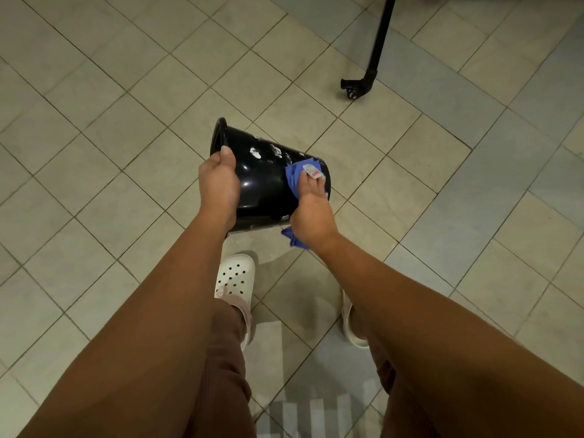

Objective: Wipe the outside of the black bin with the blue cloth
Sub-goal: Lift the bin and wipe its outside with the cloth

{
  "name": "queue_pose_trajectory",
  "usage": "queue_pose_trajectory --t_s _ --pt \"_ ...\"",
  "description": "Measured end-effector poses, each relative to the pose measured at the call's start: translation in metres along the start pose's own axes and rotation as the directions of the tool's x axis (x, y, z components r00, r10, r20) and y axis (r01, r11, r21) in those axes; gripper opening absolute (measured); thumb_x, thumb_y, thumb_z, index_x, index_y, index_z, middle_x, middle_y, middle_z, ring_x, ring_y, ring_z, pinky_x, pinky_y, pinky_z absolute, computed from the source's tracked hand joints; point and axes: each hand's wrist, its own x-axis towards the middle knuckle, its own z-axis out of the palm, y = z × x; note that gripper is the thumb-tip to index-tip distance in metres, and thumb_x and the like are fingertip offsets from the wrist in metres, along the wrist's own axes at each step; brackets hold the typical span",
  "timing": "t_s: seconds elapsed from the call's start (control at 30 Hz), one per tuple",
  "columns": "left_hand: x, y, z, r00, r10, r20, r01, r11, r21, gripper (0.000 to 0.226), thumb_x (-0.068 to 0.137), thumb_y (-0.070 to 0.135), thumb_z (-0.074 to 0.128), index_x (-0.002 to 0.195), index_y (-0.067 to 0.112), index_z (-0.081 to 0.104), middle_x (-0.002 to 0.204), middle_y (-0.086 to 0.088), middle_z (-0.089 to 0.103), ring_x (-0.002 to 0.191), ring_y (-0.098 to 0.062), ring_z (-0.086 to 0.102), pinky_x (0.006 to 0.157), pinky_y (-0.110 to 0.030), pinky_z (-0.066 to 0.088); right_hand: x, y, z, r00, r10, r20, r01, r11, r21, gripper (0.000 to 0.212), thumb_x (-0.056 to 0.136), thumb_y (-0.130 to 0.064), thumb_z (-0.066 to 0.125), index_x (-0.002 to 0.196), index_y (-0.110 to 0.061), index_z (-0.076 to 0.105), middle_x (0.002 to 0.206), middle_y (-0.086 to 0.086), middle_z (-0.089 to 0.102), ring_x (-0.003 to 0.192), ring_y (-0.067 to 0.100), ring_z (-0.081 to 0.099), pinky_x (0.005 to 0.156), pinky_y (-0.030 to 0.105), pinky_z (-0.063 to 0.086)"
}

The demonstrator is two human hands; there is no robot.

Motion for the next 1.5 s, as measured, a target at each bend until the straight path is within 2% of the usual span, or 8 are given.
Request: queue_pose_trajectory --t_s 0.23,0.4,0.53,0.73,0.9,1.03,1.3,1.5 --pt "-0.003 -0.003 0.001 0.998 0.045 0.043 -0.047 0.998 0.047 0.03 0.106 0.032 0.041 0.087 0.023 0.062 0.093 0.003 0.062 0.1 -0.019 0.059 0.096 -0.035 0.043 0.013 0.024 -0.019 0.994 0.107 -0.027 -0.107 0.994 0.025 0.063 0.077 0.007 0.052 0.136 -0.006 0.035 0.141 0.015 0.035 0.13 0.035 0.036 0.107 0.043 0.036" --pt "0.001 0.001 -0.001 0.999 -0.002 0.034 0.001 1.0 0.025 0.03 0.106 0.031 0.04 0.09 0.02 0.062 0.098 -0.001 0.063 0.11 -0.028 0.06 0.104 -0.044 0.045 0.005 0.013 -0.003 0.999 0.042 -0.024 -0.043 0.998 -0.036 0.068 0.075 0.005 0.057 0.138 -0.003 0.033 0.142 0.018 0.034 0.131 0.036 0.034 0.105 0.045 0.037" --pt "0.0 0.003 -0.002 0.998 0.0 0.06 -0.001 1.0 0.025 0.029 0.106 0.031 0.04 0.091 0.021 0.063 0.096 0.002 0.064 0.101 -0.019 0.061 0.095 -0.035 0.047 0.016 0.022 -0.014 0.996 -0.077 -0.045 0.073 0.995 -0.074 0.077 0.071 0.01 0.052 0.143 -0.006 0.029 0.146 0.014 0.029 0.135 0.032 0.028 0.11 0.043 0.031" --pt "0.001 0.0 -0.001 0.996 0.05 0.078 -0.056 0.996 0.072 0.033 0.106 0.031 0.041 0.083 0.018 0.062 0.088 -0.001 0.064 0.085 -0.015 0.06 0.081 -0.027 0.047 0.013 0.027 -0.019 0.995 0.096 -0.017 -0.097 0.991 -0.088 0.068 0.08 0.003 0.054 0.142 -0.001 0.025 0.148 0.018 0.027 0.139 0.033 0.022 0.114 0.041 0.026" --pt "-0.001 0.003 0.001 0.997 0.015 0.074 -0.02 0.997 0.071 0.031 0.106 0.034 0.04 0.09 0.022 0.063 0.096 0.0 0.065 0.104 -0.023 0.061 0.099 -0.04 0.046 0.003 0.006 -0.003 0.998 0.042 -0.038 -0.046 0.993 -0.105 0.076 0.077 0.0 0.059 0.143 -0.001 0.022 0.149 0.018 0.025 0.14 0.033 0.017 0.112 0.043 0.028" --pt "-0.003 0.006 0.003 0.994 0.003 0.106 -0.011 0.997 0.081 0.03 0.106 0.035 0.041 0.098 0.019 0.065 0.096 0.0 0.066 0.103 -0.022 0.063 0.092 -0.036 0.048 0.016 0.01 -0.018 0.996 -0.073 -0.052 0.069 0.994 -0.086 0.076 0.077 0.007 0.053 0.146 -0.004 0.022 0.152 0.014 0.024 0.142 0.029 0.017 0.117 0.039 0.02" --pt "0.0 0.004 -0.001 0.997 0.041 0.067 -0.045 0.997 0.06 0.031 0.106 0.031 0.041 0.088 0.022 0.063 0.09 0.003 0.064 0.089 -0.012 0.06 0.086 -0.031 0.045 0.017 0.026 -0.019 0.989 0.127 -0.081 -0.129 0.991 -0.025 0.06 0.078 0.003 0.052 0.135 0.0 0.035 0.14 0.017 0.039 0.131 0.032 0.033 0.111 0.038 0.03" --pt "-0.002 0.007 -0.001 0.995 -0.002 0.102 -0.005 0.997 0.078 0.028 0.106 0.033 0.04 0.096 0.021 0.064 0.093 0.002 0.065 0.091 -0.015 0.061 0.081 -0.03 0.046 0.014 0.011 -0.017 0.993 -0.102 -0.057 0.096 0.992 -0.087 0.074 0.078 0.006 0.054 0.146 -0.005 0.025 0.153 0.013 0.024 0.144 0.028 0.013 0.118 0.036 0.017"
